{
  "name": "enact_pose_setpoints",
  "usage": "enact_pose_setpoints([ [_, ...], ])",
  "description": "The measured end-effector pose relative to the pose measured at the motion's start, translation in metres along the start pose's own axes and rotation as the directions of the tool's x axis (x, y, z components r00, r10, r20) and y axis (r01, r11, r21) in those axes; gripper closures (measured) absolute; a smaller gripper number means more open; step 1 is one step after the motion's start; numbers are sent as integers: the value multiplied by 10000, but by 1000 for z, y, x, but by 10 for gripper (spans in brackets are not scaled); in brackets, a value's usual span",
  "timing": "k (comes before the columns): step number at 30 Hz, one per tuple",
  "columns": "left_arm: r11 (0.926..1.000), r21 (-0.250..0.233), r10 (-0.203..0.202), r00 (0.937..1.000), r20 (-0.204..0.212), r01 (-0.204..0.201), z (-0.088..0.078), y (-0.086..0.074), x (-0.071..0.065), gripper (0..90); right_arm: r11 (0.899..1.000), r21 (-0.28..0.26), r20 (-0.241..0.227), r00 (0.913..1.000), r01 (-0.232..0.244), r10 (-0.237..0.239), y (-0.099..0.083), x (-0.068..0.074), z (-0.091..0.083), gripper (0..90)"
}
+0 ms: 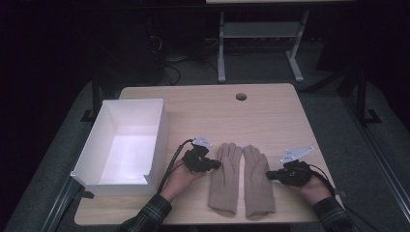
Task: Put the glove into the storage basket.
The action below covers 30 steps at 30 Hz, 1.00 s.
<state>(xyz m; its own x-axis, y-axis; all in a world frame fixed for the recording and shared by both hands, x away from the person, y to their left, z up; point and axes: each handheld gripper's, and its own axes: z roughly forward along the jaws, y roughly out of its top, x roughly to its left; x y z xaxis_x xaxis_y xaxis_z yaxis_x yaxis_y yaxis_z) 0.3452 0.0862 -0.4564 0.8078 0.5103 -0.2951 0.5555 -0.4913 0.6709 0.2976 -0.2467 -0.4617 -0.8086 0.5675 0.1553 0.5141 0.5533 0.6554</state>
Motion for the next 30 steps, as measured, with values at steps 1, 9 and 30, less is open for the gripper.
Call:
enact_pose_setpoints([
  [1,10000,-6,3,10000,12,-3,0,0,0,871,10000,-27,-41,10000,83,-83,1,1,1,899],
  [9,9984,-473,-304,9995,-61,301,-8,5,8,871,9991,20,-328,9986,421,-420,12,10,13,899],
  [30,9899,-1179,-671,9927,999,788,-20,22,2,871,9963,74,-533,9949,861,-856,44,19,43,899],
])
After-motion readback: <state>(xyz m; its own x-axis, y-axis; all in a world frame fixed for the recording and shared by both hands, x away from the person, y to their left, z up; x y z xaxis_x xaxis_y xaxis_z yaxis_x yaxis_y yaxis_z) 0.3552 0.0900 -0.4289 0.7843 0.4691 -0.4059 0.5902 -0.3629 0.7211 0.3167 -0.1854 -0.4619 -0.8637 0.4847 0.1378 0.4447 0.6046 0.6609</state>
